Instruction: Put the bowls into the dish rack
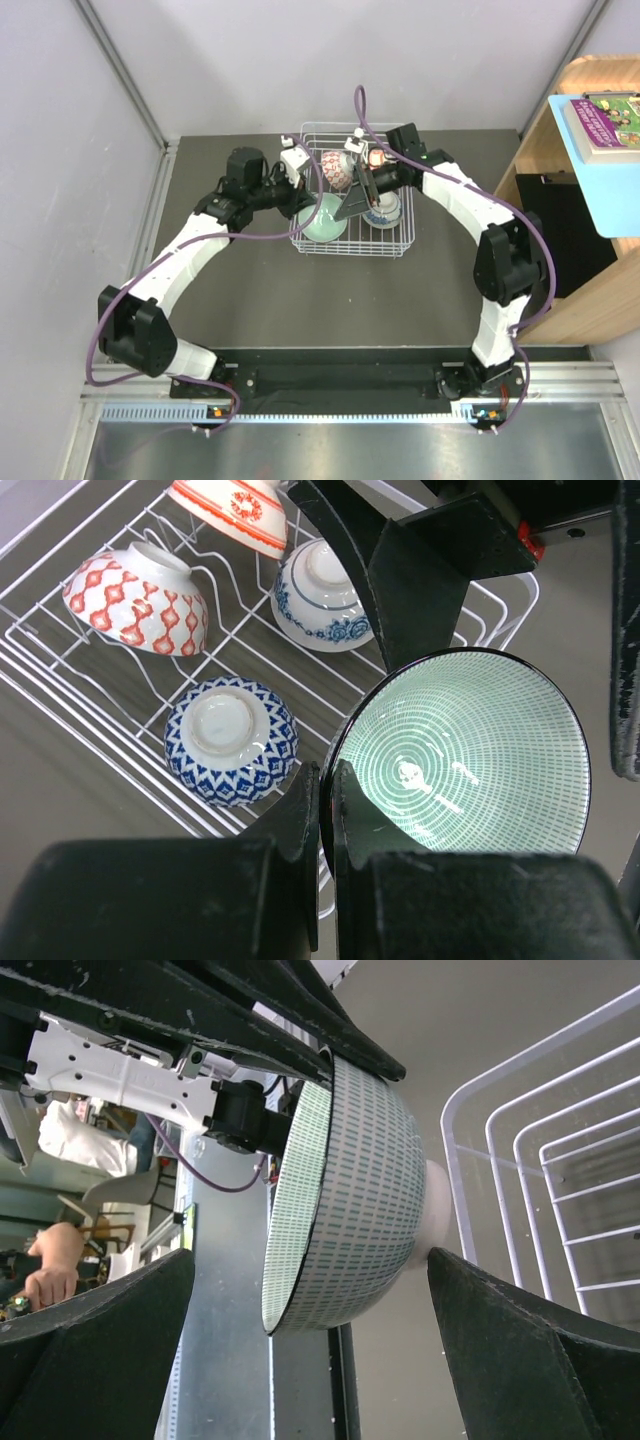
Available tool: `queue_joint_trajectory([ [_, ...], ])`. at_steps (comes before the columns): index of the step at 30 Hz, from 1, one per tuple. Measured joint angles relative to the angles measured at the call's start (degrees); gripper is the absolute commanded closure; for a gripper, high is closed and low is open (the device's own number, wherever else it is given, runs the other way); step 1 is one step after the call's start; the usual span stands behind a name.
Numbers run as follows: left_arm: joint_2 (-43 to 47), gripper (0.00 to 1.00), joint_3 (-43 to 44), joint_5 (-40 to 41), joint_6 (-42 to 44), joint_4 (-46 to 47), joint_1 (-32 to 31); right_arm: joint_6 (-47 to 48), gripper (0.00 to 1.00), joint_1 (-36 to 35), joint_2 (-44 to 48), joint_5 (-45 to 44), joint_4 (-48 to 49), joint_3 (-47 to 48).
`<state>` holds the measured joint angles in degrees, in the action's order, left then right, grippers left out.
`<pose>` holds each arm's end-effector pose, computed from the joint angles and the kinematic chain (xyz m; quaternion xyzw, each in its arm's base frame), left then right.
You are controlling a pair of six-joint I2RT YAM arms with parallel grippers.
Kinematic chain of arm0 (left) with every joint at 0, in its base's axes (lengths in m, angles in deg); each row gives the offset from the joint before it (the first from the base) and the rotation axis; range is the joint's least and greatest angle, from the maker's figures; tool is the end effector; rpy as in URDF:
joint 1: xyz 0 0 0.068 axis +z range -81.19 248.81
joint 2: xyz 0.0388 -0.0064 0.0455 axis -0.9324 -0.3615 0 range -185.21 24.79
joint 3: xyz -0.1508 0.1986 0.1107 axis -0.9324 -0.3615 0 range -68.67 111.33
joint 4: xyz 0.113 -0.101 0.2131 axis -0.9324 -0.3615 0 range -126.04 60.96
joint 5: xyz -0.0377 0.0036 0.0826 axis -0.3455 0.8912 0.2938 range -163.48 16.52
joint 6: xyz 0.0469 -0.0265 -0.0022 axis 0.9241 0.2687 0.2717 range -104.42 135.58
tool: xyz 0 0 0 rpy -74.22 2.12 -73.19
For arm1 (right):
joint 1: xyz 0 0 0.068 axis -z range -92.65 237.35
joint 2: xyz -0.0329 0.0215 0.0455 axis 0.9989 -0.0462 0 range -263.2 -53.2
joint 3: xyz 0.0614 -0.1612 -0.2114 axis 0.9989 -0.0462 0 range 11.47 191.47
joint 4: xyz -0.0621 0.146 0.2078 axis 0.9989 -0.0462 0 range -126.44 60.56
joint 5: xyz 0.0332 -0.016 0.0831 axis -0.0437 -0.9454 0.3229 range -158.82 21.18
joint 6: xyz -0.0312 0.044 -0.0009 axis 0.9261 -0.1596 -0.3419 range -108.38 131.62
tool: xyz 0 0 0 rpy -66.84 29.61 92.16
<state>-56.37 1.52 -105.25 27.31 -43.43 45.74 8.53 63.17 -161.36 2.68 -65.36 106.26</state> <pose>0.2922 -0.1448 0.3420 0.3827 0.7319 -0.2809 0.4888 0.3603 0.1988 0.3013 -0.3390 0.7109 0.5989 0.1451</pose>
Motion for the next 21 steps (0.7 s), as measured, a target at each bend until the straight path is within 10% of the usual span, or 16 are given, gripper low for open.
queue_joint_trajectory([
  [21, 1.03, 1.0, 0.2, 1.57, 0.42, 0.57, -1.68, 0.5, 0.01, 0.61, -2.91, -0.39, 0.42, 0.0],
])
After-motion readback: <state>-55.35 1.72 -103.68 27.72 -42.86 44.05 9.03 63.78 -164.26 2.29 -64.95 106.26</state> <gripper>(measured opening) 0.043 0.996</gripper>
